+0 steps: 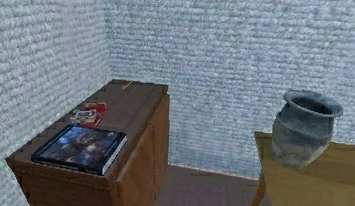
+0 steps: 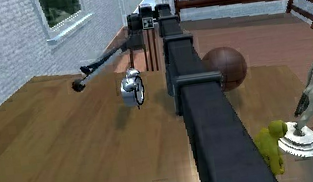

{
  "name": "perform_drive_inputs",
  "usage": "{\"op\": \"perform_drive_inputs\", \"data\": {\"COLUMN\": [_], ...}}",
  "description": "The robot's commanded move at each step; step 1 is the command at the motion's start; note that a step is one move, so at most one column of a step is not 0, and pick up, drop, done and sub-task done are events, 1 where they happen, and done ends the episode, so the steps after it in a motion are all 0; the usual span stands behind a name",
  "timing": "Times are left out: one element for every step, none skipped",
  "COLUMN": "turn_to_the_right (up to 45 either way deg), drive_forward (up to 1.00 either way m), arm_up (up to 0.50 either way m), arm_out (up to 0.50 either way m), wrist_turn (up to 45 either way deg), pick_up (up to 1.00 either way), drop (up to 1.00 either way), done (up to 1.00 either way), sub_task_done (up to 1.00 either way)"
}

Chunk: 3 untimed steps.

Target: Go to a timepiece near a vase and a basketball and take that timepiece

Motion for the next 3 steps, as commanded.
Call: {"op": "perform_drive_inputs", "data": {"turn_to_the_right": [0.0, 0.0, 0.0], "drive_forward": [0.0, 0.0, 0.0], "arm_up": [0.0, 0.0, -0.26], "arm_out": [0.0, 0.0, 0.0], "wrist_turn": [45.0, 27.0, 0.0], "pick_up": [0.0, 0.0, 0.0], "drop": [0.0, 0.0, 0.0], "done": [0.0, 0.0, 0.0], "sub_task_done": [0.0, 0.0, 0.0]}}
